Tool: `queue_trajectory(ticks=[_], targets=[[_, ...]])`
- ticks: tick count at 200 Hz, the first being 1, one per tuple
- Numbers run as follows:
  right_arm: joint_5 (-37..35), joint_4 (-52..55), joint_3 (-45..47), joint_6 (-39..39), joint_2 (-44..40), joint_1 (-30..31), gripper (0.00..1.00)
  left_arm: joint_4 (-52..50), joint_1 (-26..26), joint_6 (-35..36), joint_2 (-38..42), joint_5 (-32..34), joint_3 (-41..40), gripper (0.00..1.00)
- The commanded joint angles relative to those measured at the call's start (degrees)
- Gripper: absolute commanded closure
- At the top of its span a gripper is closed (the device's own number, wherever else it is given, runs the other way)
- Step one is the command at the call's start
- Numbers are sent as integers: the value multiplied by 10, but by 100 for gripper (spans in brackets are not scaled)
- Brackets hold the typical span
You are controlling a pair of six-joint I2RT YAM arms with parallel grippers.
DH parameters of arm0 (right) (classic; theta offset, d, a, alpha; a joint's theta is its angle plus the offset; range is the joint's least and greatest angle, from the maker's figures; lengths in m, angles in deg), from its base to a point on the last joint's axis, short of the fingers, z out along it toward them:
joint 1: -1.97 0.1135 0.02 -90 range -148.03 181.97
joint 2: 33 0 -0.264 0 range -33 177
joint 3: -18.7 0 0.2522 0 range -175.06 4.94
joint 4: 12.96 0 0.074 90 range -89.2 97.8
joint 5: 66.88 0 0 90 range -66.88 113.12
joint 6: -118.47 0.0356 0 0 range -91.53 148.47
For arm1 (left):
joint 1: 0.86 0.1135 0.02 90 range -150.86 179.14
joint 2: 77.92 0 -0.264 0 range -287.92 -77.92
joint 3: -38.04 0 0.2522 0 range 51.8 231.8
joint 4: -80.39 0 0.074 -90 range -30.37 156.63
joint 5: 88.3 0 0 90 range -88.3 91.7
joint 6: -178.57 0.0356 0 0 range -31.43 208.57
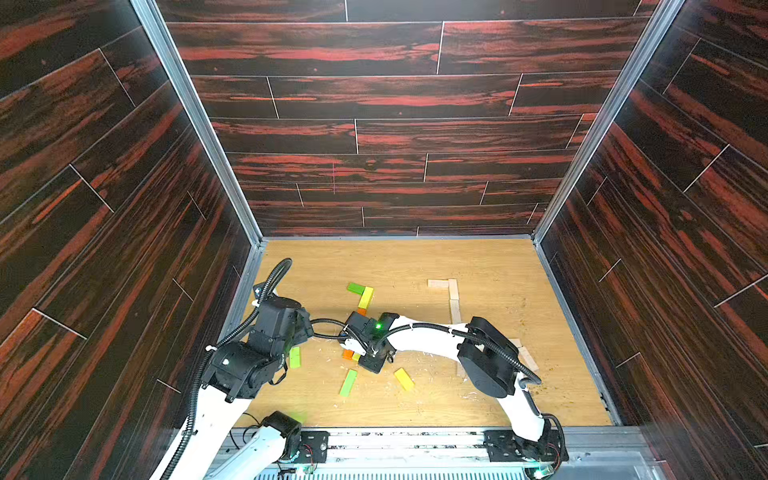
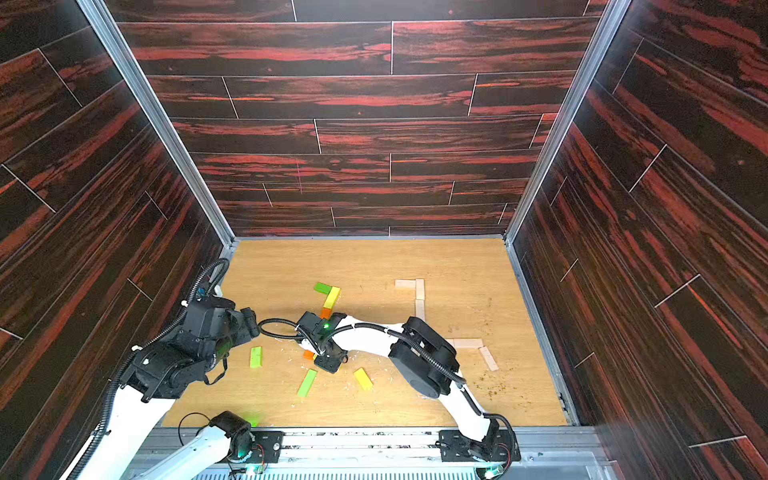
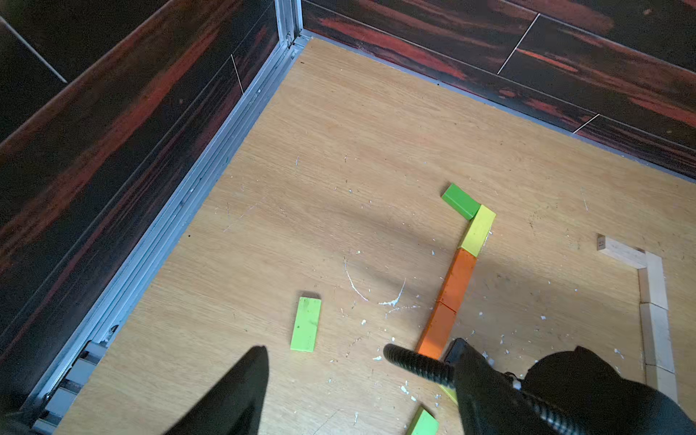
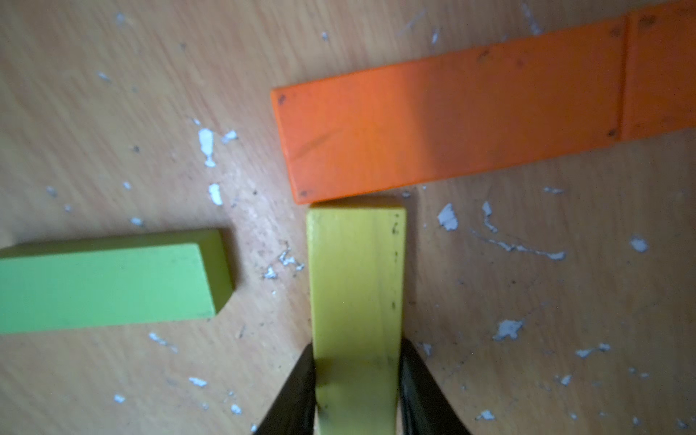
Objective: Assemble a giraffe with building blocks
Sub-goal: Assemble the building block at the center of the board.
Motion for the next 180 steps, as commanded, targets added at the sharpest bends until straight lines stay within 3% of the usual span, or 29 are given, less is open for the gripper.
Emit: queue_trajectory(ticks=[1,62,130,180], targets=[[5,7,-13,-15,39,1,62,-12,4,4,1,11,-1,19],[-4,4,-17,-28,43,1,63,-14,4,5,4,12,0,19],[-3,2,-17,-40,44,2,72,-14,4,5,1,12,1,19],[-8,3,-19,-42,43,1,67,-15,4,5,-1,12,4,19]])
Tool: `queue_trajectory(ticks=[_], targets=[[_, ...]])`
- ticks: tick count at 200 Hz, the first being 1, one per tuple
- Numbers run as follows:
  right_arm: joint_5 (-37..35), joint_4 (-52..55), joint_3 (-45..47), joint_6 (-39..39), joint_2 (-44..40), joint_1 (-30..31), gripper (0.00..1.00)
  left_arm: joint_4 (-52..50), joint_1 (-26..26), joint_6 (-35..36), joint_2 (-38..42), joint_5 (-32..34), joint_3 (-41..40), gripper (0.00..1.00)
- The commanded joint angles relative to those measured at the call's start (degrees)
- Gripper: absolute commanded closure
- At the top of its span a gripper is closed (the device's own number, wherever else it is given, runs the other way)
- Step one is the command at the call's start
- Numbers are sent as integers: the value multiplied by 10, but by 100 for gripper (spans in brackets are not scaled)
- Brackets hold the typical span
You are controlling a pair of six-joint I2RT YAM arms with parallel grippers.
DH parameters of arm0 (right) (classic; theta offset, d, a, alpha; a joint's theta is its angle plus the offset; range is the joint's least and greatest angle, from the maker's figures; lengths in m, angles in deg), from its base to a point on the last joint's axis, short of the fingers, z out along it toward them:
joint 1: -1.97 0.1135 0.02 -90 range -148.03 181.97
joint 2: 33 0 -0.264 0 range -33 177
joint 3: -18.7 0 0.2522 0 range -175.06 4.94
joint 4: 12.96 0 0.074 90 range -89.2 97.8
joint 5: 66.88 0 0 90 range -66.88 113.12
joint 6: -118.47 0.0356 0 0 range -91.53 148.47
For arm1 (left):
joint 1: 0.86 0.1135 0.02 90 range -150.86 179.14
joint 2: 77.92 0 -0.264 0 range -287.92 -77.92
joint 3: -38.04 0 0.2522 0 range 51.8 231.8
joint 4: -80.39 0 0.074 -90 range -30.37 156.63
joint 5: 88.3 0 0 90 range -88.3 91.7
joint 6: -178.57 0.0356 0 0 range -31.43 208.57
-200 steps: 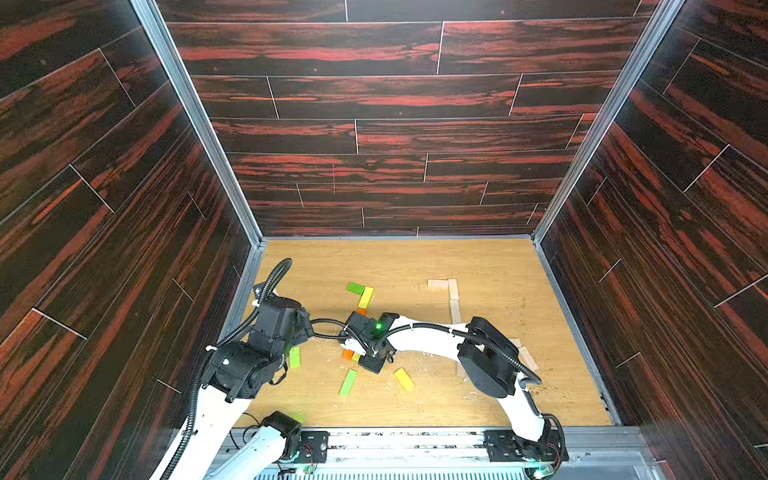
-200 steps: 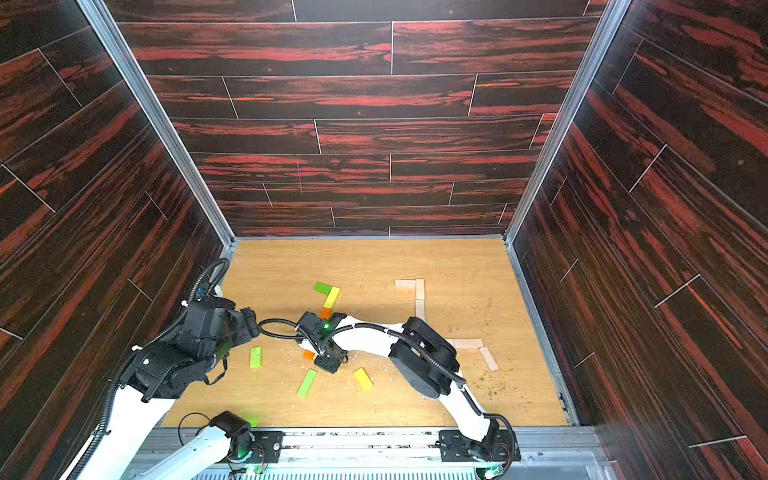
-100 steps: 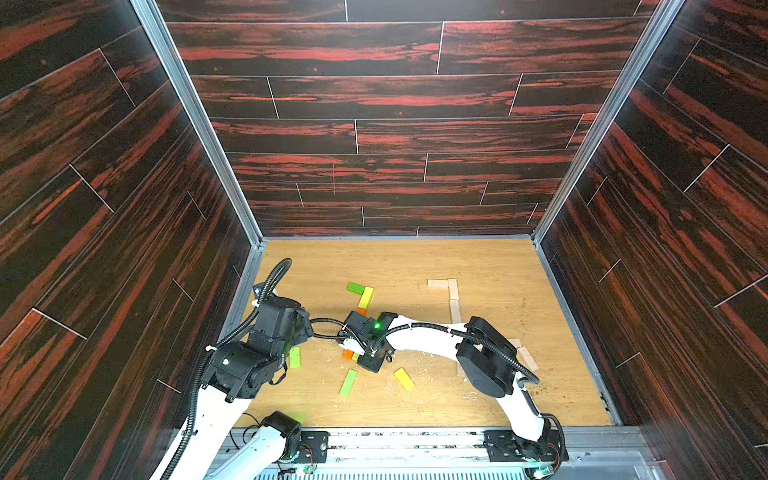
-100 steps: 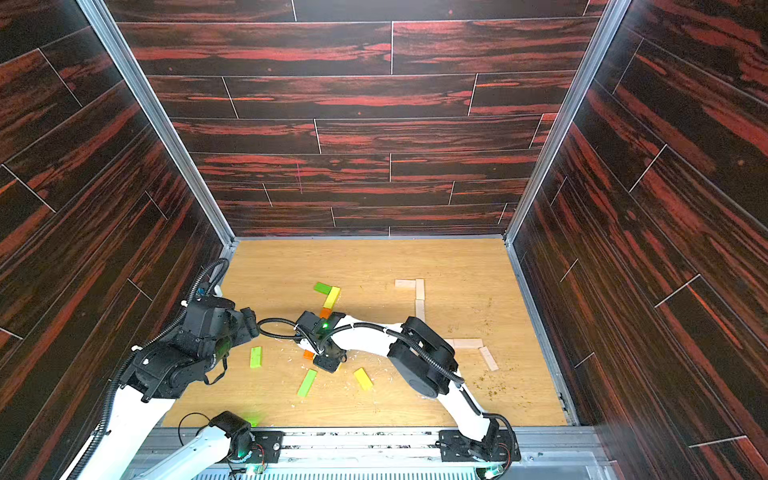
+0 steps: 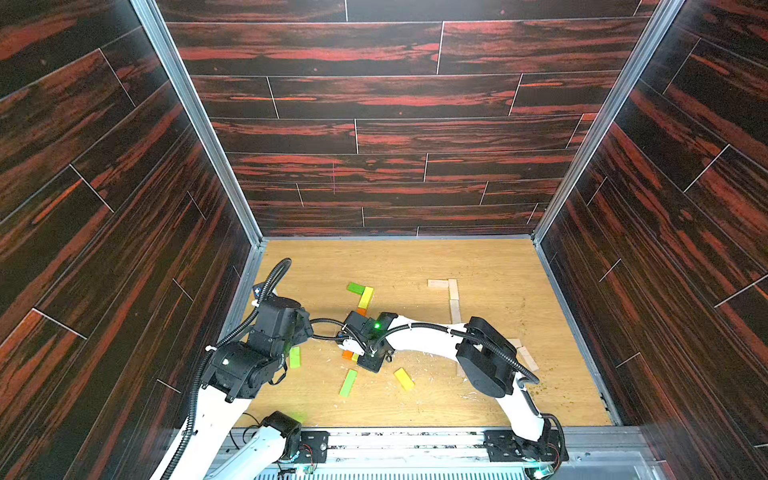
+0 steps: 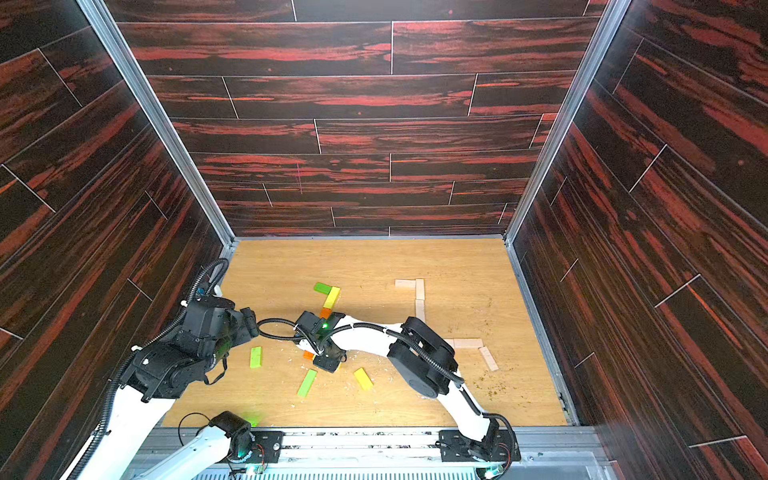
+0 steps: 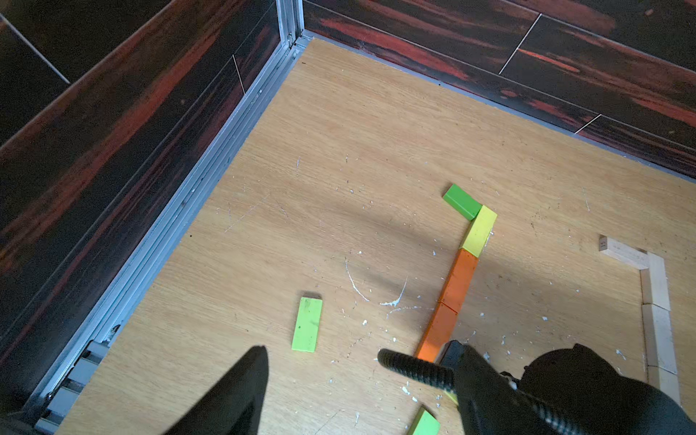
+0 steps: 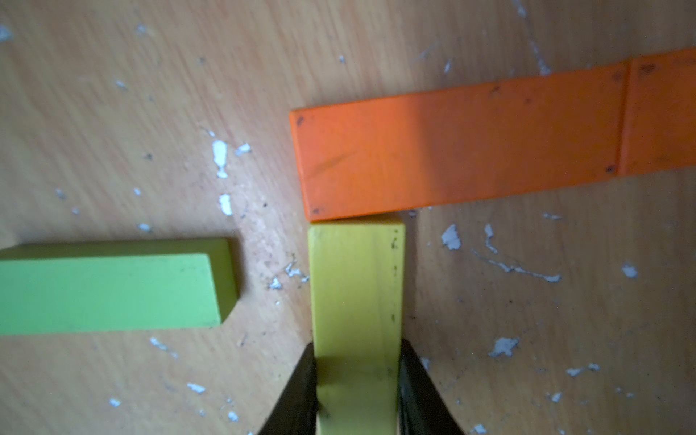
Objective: Assemble a giraffe with building blocks
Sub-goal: Assemble the building block at the center of the board.
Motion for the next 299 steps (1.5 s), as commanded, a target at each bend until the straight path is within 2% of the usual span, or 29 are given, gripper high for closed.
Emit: queue_trajectory(ticks=[1,67,107,142,183,252,299], targets=[[-6,4,-9,-14,36,1,66,-15,2,4,-1,12,4,19],[0,13,-7,-7,6,1,54,-20,3,1,4,8,11,19],[10,-1,10,12,-45,2,49,-32,3,-4,7,11,21,18],[11,-22,48,50,-108,2,48,-37,3,-15,8,11,22,16],[8,-64,131,99,-189,-3,47,-52,4,-42,-12,36,9,8],[-11,-143,304,171,-297,-10,47,-4,120,-97,-139,-46,-110,5],[-8,-178,370,209,-343,-10,48,105,184,-97,-218,-91,-192,5]])
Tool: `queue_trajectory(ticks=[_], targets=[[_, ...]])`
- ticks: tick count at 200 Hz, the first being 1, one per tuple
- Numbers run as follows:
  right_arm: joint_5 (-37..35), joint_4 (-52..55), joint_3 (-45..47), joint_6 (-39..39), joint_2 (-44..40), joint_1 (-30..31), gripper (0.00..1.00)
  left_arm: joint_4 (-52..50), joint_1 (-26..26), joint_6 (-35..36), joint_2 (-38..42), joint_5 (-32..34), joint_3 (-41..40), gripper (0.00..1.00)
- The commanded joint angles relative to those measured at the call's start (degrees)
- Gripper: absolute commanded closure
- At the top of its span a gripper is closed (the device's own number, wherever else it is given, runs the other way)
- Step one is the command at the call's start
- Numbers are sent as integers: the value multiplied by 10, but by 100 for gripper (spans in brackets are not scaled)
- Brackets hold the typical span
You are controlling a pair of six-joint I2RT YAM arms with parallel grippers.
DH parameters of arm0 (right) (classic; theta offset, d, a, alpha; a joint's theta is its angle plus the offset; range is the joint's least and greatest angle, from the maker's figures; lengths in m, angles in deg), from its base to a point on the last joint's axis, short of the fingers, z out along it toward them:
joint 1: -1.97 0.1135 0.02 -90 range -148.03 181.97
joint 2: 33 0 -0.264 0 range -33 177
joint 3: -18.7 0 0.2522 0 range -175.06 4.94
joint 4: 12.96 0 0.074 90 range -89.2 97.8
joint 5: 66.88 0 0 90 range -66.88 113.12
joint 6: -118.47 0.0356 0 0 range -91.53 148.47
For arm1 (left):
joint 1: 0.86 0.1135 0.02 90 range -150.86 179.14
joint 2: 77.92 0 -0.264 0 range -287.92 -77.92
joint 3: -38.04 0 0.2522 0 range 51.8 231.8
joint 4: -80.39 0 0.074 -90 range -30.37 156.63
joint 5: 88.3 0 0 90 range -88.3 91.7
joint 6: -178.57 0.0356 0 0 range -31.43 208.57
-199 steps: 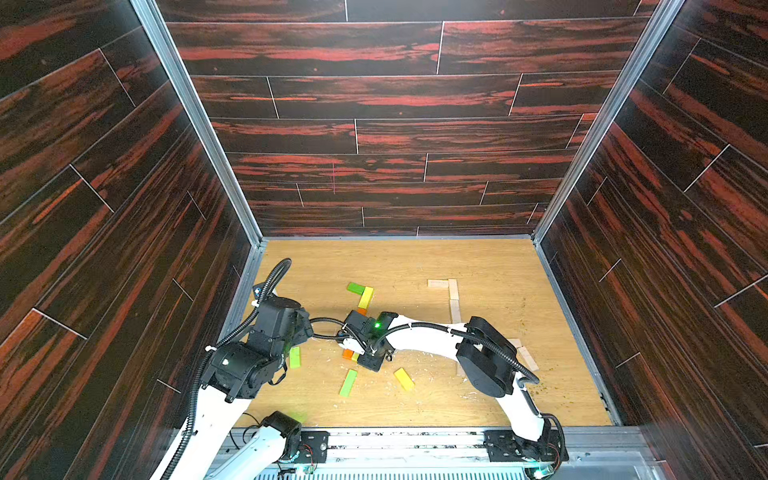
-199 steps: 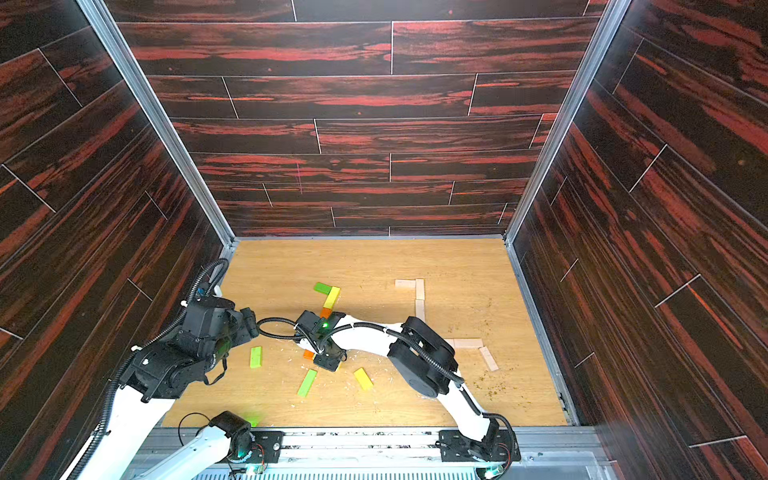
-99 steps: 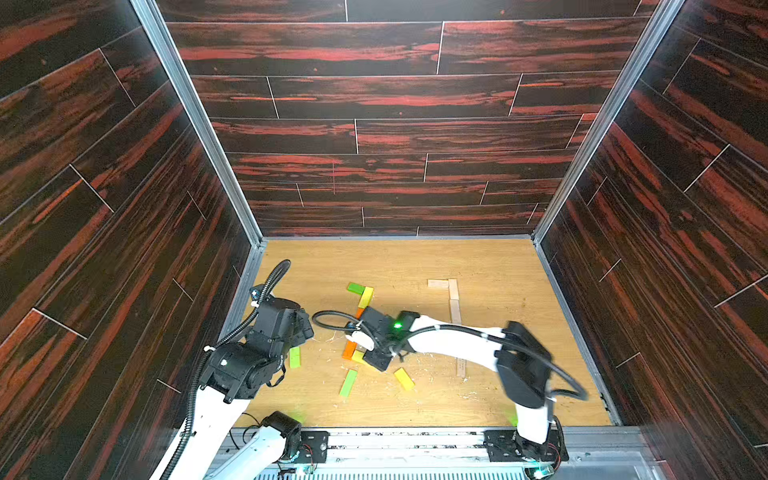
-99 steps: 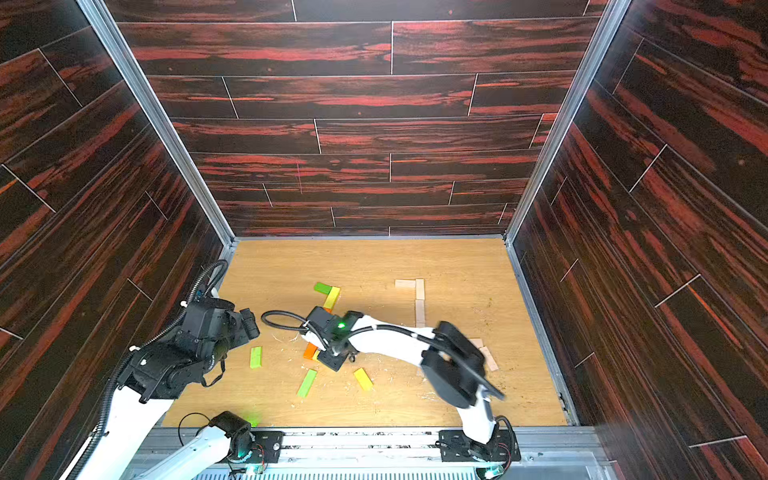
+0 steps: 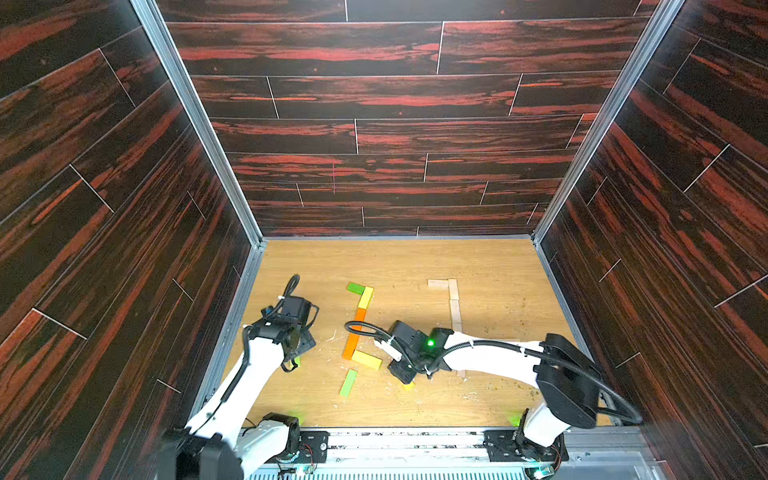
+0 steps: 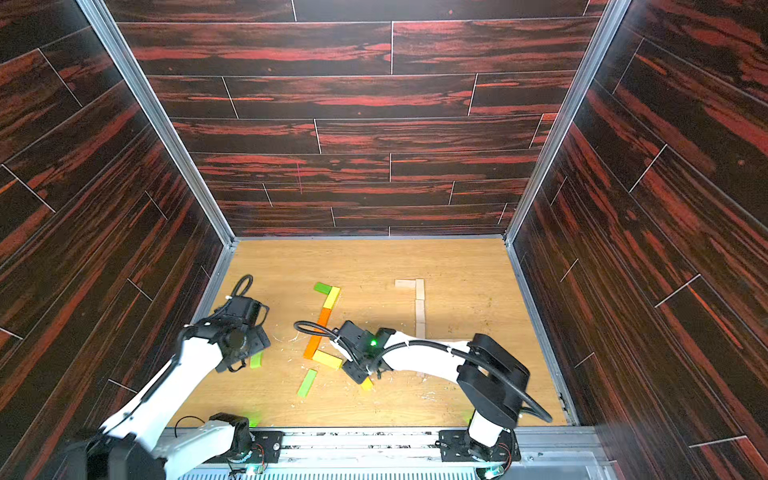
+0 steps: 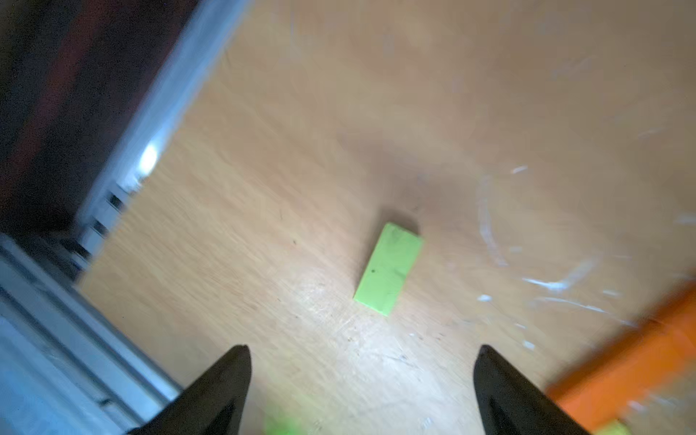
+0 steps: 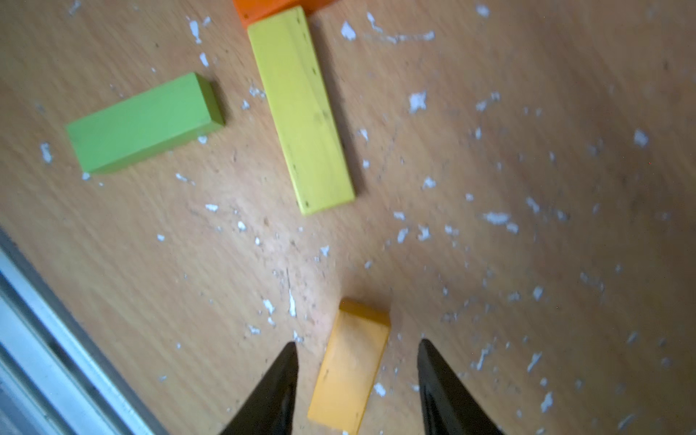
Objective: Assemble a giraffe with building blocks
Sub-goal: Assemble the building block at the center of the board.
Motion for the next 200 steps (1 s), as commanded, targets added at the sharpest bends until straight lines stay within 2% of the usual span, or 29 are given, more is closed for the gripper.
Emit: queue_trajectory(ticks=[1,44,101,166,200], targets=[[4,-33,23,34,-40,-1,48,60,27,-12,-25,-26,-25,5],[16,-40,55,67,-47,-1,48,91,47,1,-67,-35,-19,6],[43,-45,102,112,-45,3,48,72,47,7,-33,-60,2,7],[35,-31,70,97,19,20,48,56,47,14,1,-87,21,7],[14,-20,58,86,45,21,58,37,47,19,19,-97,41,8]])
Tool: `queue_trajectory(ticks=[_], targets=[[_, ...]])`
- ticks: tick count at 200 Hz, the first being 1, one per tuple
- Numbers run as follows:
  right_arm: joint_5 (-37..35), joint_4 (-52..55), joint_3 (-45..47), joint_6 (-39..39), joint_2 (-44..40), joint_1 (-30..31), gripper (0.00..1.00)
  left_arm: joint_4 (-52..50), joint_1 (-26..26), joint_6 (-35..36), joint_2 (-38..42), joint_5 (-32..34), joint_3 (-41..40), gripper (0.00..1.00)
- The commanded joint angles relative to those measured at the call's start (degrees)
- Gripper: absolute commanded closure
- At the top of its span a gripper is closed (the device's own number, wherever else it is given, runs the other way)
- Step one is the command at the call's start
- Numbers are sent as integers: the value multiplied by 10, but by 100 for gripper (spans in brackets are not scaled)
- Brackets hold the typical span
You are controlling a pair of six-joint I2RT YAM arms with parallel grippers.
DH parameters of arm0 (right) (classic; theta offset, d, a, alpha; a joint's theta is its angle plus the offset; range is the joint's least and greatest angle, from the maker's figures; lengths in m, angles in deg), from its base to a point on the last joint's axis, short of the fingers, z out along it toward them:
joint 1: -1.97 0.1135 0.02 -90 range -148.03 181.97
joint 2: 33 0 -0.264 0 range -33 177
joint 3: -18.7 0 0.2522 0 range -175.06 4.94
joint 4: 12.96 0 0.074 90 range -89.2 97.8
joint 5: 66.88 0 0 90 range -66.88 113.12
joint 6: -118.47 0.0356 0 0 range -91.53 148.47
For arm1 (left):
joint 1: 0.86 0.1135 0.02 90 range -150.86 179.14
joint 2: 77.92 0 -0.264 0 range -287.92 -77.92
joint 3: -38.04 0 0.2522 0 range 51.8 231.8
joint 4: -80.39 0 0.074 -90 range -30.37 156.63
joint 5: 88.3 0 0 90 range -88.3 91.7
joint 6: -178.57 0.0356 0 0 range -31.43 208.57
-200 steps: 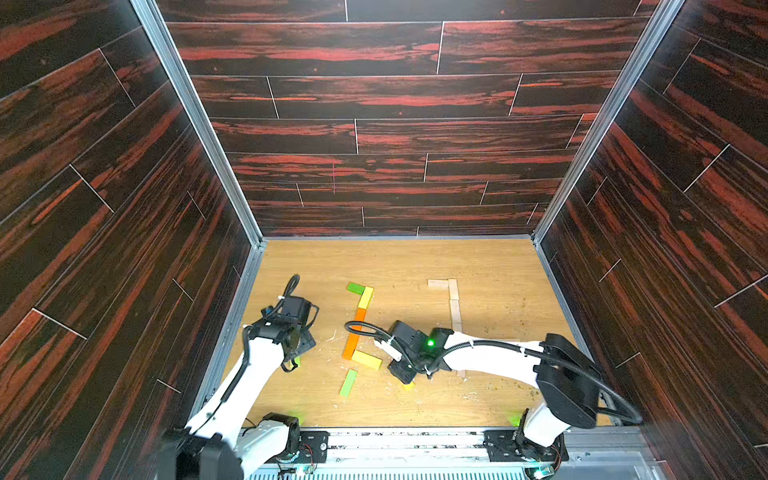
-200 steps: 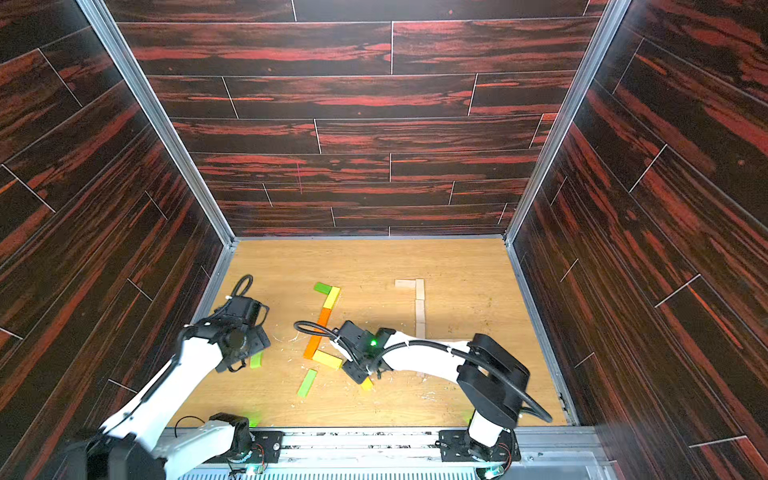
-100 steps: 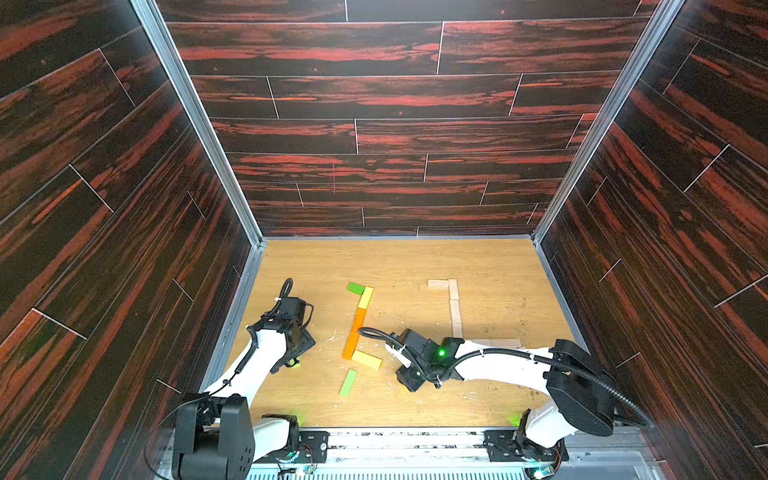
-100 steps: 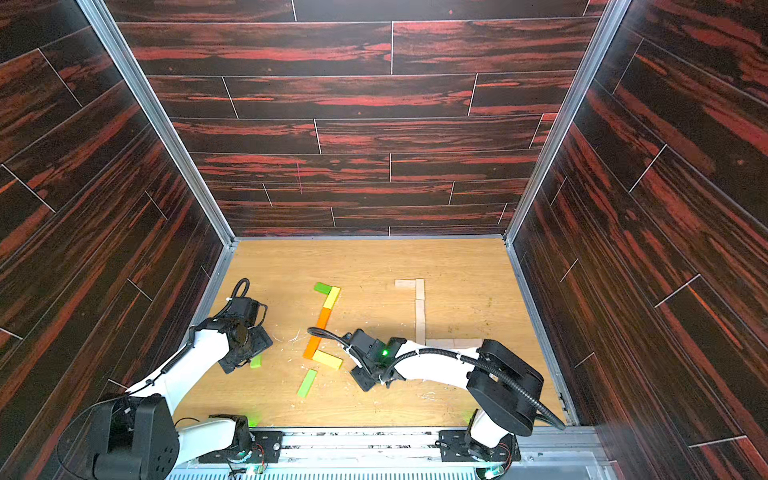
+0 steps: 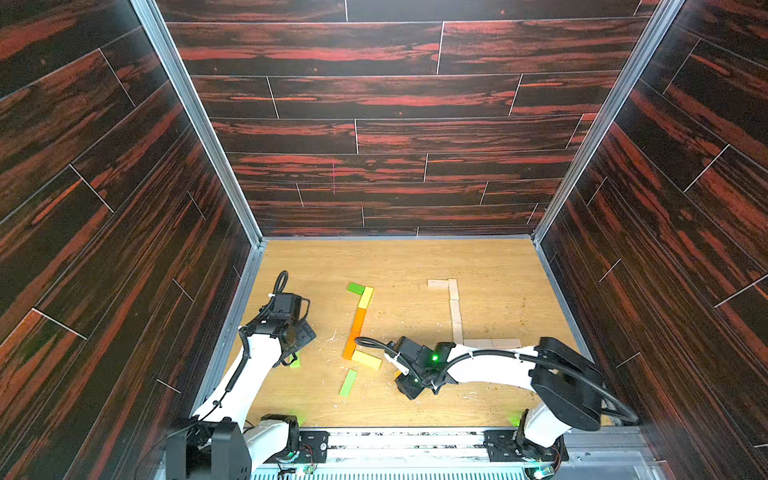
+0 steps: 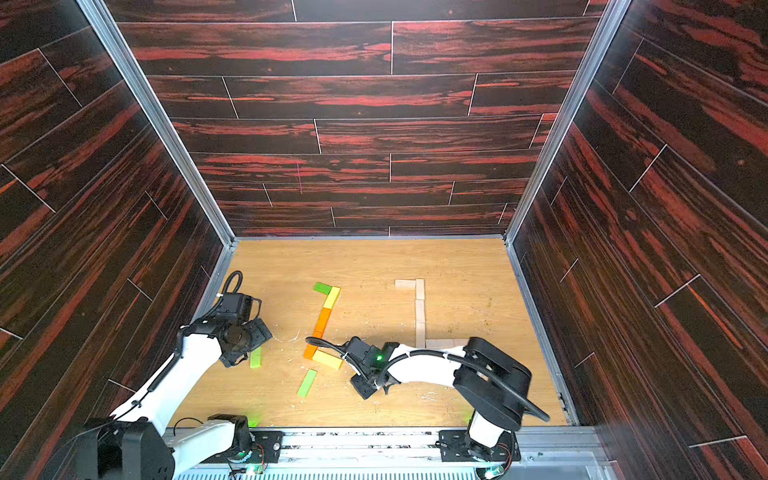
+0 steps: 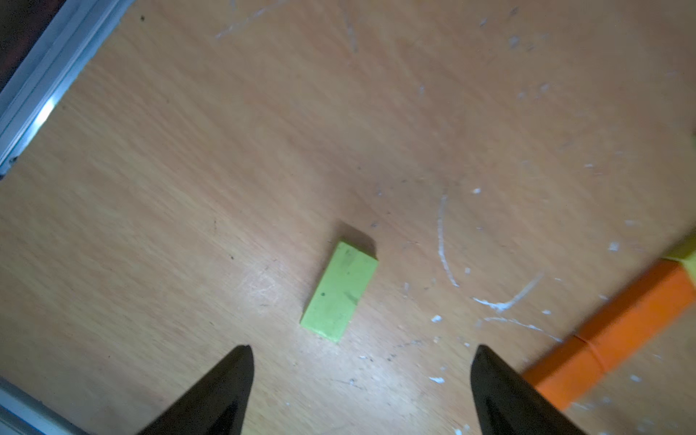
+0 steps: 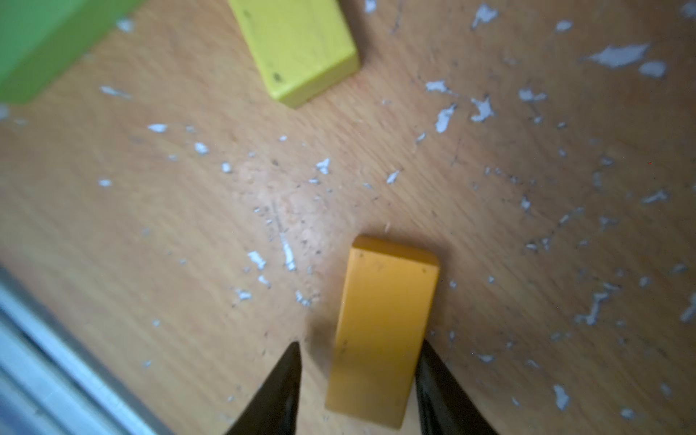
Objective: Assemble a giraffe with building blocks
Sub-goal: Assemble the building block at the center of the board.
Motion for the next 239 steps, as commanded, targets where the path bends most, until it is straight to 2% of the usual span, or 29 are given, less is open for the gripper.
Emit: queue_trajectory(ticks=[1,38,155,239], targets=[[-15,19,-16,-8,31,3,58,-27,2,6,23,-10,25,8],[-16,29,-34,-44,51,3,76,-33,2,6,55,-14,30,8],[-42,41,-90,-173,113,4,76,-48,3,22,115,-16,39,8],[-34,27,-108,-205,140,-8,74,-58,3,26,120,-13,51,8]])
